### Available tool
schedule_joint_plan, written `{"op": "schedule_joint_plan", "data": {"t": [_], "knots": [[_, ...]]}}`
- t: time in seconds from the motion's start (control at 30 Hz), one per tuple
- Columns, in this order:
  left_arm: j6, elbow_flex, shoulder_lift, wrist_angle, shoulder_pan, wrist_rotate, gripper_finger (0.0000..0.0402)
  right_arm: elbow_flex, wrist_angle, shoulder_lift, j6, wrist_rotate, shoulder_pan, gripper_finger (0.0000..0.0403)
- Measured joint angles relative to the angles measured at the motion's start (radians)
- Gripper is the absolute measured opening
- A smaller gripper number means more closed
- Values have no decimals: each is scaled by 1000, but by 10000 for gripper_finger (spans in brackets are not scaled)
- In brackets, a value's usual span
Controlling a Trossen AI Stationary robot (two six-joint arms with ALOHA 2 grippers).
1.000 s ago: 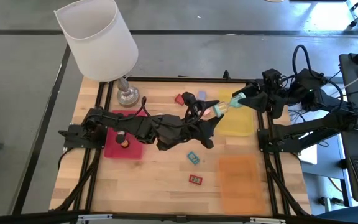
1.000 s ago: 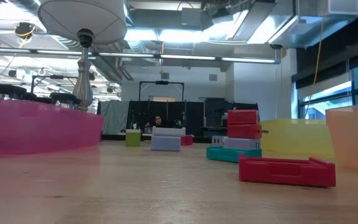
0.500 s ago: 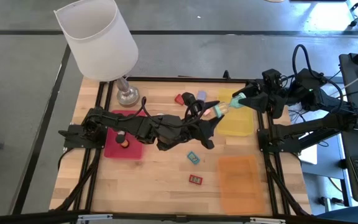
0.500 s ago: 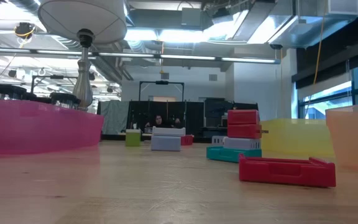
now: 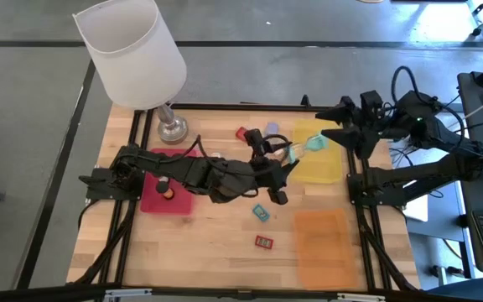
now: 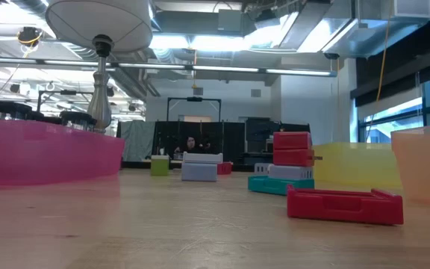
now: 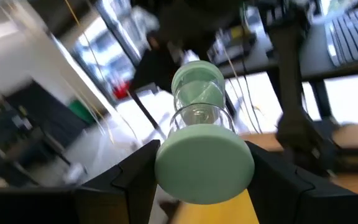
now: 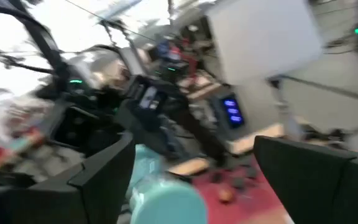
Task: Pick & Place Office items
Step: Put the light blue hourglass timer into the red bin
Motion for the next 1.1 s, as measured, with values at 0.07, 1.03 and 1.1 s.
{"op": "schedule_joint_plan", "data": {"t": [0.07,1.03,1.1], "knots": [[-129,0,0,-114,1,1,203,0,-59,-9,-29,19,-21,341],[-1249,-399,-124,-1160,-6,765,203,0,-294,6,-41,35,-61,348],[-1271,-477,-161,-1151,-6,771,203,0,-297,11,-41,35,-61,348]]}}
